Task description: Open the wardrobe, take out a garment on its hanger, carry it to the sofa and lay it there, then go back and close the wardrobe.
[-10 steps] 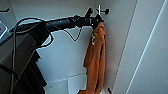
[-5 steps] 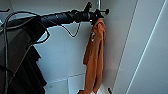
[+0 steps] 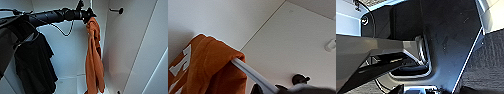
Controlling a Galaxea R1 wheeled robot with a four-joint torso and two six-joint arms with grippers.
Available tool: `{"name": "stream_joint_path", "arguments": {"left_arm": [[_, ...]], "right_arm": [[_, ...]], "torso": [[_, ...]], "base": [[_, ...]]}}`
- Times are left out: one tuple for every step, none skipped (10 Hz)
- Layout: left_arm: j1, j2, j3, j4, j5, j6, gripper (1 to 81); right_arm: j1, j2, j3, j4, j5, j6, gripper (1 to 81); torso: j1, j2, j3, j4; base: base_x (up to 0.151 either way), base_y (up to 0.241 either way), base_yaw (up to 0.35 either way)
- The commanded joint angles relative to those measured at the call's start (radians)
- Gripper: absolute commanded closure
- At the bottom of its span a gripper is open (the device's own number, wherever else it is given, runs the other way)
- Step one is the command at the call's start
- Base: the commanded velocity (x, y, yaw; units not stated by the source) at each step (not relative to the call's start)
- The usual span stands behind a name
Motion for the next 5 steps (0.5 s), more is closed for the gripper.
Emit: {"name": "stream_joint_path", "arguments": {"left_arm": [[-0.238, -0.006, 0.010, 0.068, -0.068, 0.030, 81.1], [-0.238, -0.017, 0.034, 0.067, -0.072, 0.030, 81.1], [-0.234, -0.050, 0.089, 0.060, -0.080, 0.027, 81.1], [-0.229, -0.073, 0.132, 0.062, -0.081, 0.026, 81.1], [-0.221, -0.096, 0.183, 0.063, -0.084, 0.027, 81.1]], "right_arm": [[0.031, 0.002, 0.015, -0.002, -0.056, -0.004, 1.0], [0.032, 0.002, 0.015, -0.002, -0.056, -0.004, 1.0], [0.032, 0.002, 0.015, -0.001, -0.056, -0.004, 1.0], [0.032, 0.004, 0.015, -0.002, -0.056, -0.004, 1.0], [0.037, 0.005, 0.015, -0.002, -0.056, -0.004, 1.0]], "torso": [[0.000, 0.000, 0.000, -0.003], [0.000, 0.000, 0.000, 0.027], [0.000, 0.000, 0.000, 0.047], [0.000, 0.000, 0.000, 0.054], [0.000, 0.000, 0.000, 0.054]], "base": [[0.000, 0.000, 0.000], [0.000, 0.000, 0.000], [0.000, 0.000, 0.000], [0.000, 0.000, 0.000], [0.000, 0.000, 0.000]]}}
